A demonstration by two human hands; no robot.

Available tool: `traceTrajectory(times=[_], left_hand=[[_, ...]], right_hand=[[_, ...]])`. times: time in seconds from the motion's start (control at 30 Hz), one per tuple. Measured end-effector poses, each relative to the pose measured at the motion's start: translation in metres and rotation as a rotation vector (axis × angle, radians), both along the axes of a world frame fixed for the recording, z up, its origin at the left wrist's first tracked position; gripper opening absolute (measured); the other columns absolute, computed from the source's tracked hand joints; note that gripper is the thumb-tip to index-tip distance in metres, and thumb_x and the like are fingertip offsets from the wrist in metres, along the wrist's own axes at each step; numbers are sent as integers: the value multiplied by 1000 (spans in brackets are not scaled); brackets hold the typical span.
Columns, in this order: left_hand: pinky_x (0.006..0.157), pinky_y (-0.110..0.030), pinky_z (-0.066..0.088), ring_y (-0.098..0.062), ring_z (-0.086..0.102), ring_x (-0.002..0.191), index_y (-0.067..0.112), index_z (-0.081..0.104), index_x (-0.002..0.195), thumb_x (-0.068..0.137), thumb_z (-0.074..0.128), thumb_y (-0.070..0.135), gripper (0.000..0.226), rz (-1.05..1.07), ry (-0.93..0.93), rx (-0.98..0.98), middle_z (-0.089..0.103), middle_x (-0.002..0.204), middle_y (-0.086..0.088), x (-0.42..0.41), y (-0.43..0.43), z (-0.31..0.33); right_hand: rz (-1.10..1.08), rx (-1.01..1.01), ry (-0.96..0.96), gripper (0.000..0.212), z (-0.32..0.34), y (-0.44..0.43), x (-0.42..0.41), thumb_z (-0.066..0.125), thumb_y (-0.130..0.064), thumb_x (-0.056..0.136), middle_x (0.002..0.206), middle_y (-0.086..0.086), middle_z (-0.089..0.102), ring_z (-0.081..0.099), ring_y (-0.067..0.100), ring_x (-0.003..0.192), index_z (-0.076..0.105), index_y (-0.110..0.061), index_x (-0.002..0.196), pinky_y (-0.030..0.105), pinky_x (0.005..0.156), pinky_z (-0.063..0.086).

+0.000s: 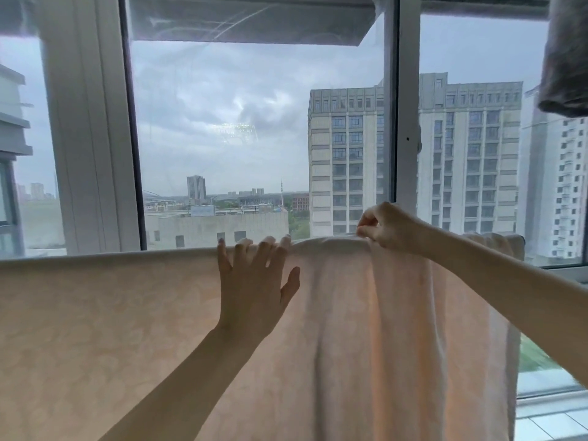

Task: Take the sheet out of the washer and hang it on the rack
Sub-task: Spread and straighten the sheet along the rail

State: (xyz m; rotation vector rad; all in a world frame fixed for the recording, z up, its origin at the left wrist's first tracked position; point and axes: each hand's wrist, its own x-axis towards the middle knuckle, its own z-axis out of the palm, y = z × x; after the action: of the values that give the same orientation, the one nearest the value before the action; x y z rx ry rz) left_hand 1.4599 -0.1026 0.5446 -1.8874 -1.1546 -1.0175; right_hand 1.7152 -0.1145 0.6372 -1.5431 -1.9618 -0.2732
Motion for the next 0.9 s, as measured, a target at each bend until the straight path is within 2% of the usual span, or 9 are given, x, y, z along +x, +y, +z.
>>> traceTrajectory(times=[0.07, 0.3, 0.43, 0.53, 0.63, 0.67, 0.77, 0.83, 0.9], left_hand=[[107, -62, 26, -33, 55, 111, 21, 52, 134, 95, 34, 50, 52, -10, 30, -12, 59, 125, -2, 10, -2, 0], [105, -56, 32, -28, 56, 104, 16, 51, 134, 93, 31, 49, 56, -109, 47, -33, 60, 125, -1, 61, -16, 8], [103, -60, 30, -30, 55, 104, 24, 49, 132, 92, 29, 57, 56, -73, 47, -52, 59, 121, 1, 80, -15, 8], [100, -63, 29, -33, 55, 101, 28, 49, 128, 89, 29, 61, 54, -25, 70, -56, 59, 114, -1, 87, -12, 9], [100, -67, 27, -36, 53, 104, 32, 49, 129, 88, 30, 65, 57, -3, 92, -60, 57, 112, -8, 94, -10, 8], [100, -67, 27, -36, 53, 105, 32, 49, 129, 87, 30, 67, 58, -8, 88, -62, 57, 112, -10, 96, -9, 8], [101, -68, 26, -36, 53, 105, 33, 51, 129, 86, 29, 68, 59, -31, 72, -67, 56, 113, -11, 100, -9, 8], [101, -68, 25, -35, 52, 106, 33, 51, 129, 86, 31, 68, 59, -56, 72, -70, 55, 116, -9, 102, -8, 8], [101, -69, 25, -35, 51, 108, 32, 50, 130, 85, 32, 69, 61, -75, 82, -67, 55, 122, -6, 103, -9, 7]], right_hand=[[26, -15, 26, 9, -4, -1, 9, 66, -16, 89, 78, 1, 70, 65, 10, 66, 71, -9, 92, 14, 62, 46], [86, -21, 34, 5, -3, -13, 28, 68, -20, 88, 82, -9, 69, 65, 2, 74, 72, -17, 88, 15, 70, 49], [49, 23, 49, 21, -13, -24, 42, 61, -24, 93, 69, -1, 66, 61, 8, 62, 69, -12, 77, 12, 57, 45], [55, 45, 69, 13, -24, -35, 50, 58, -26, 94, 87, -11, 70, 64, -4, 77, 70, -20, 96, 9, 71, 50], [48, 107, 56, 24, -36, -44, 57, 60, -26, 93, 106, -17, 65, 56, -20, 91, 61, -25, 117, 1, 77, 45], [15, 139, 30, 27, -40, -47, 61, 60, -26, 93, 112, -15, 64, 57, -16, 94, 57, -26, 121, 7, 81, 48], [-199, 186, -70, 31, -46, -56, 76, 53, -31, 93, 121, -9, 62, 59, 7, 107, 50, -31, 123, 42, 90, 51], [-228, 189, -63, 23, -47, -61, 85, 52, -33, 94, 113, -10, 64, 59, 11, 103, 55, -31, 116, 49, 89, 49], [-191, 211, -69, 21, -47, -63, 87, 54, -37, 93, 103, -11, 66, 61, 13, 95, 62, -27, 110, 48, 85, 51]])
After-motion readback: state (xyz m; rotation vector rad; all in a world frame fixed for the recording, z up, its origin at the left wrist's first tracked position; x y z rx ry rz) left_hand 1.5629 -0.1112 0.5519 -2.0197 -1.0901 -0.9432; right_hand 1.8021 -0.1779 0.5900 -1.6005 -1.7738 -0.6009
